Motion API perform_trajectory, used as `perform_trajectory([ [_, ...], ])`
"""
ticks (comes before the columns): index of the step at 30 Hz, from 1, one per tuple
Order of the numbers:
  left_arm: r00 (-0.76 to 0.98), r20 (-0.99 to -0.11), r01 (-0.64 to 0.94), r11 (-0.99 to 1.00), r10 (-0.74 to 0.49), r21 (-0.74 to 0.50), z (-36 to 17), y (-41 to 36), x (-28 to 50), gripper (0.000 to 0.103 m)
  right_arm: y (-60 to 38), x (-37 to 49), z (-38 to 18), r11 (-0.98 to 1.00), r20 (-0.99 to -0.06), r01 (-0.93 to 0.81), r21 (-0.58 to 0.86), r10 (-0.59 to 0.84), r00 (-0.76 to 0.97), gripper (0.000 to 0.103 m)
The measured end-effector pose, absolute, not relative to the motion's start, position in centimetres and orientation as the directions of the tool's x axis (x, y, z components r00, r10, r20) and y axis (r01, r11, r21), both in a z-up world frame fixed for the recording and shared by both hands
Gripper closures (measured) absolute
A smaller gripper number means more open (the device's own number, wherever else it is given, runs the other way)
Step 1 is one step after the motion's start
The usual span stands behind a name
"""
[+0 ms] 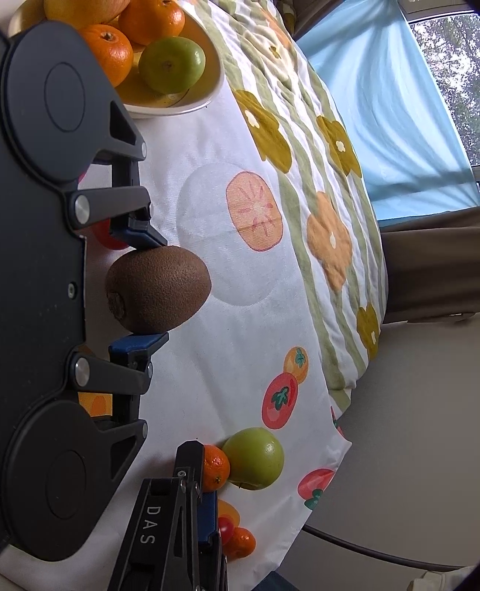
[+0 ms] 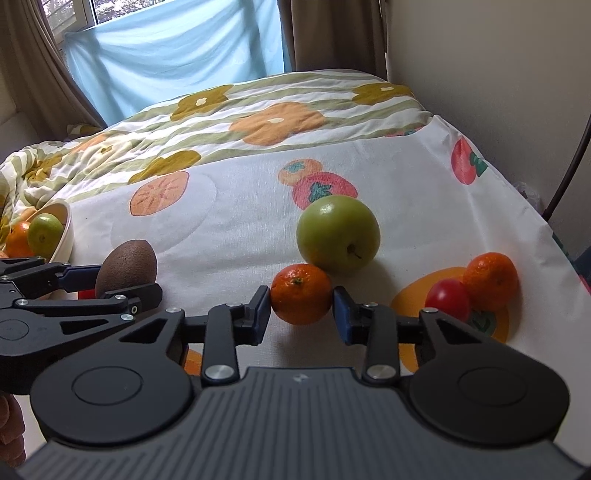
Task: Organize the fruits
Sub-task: 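Carry the kiwi with the left tool to the bowl while the right tool carries the mandarin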
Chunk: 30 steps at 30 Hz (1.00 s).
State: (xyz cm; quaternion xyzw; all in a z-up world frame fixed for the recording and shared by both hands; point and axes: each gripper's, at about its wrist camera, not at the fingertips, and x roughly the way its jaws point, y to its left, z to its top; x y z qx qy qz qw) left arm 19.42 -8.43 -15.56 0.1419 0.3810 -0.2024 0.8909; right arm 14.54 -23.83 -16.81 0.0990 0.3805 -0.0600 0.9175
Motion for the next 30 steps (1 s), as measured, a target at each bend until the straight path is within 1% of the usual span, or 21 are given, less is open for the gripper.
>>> perform_trajectory([
  [15,0.697,-0.669,0.413,0.907,-0.258,0.08,-11.7,-8.3,15.5,0.052,-23.9,12.7,-13.5,0.985,-0.666,0.095,0.144,0.025,0.745,0.052],
  [22,0.749,-0.626,0.333,0.94,-0.219,0.07,-8.8,-7.1,13.5,0.052,-23.5,11.9,-10.7,0.991,-0.634,0.019,0.132,0.07,0.77,0.052],
  [30,0.8,-0.585,0.21,0.976,-0.132,0.066,-5.8,-4.9,11.4,0.052,-21.9,11.5,-8.0,0.986,-0.611,-0.096,0.134,0.159,0.776,0.052],
])
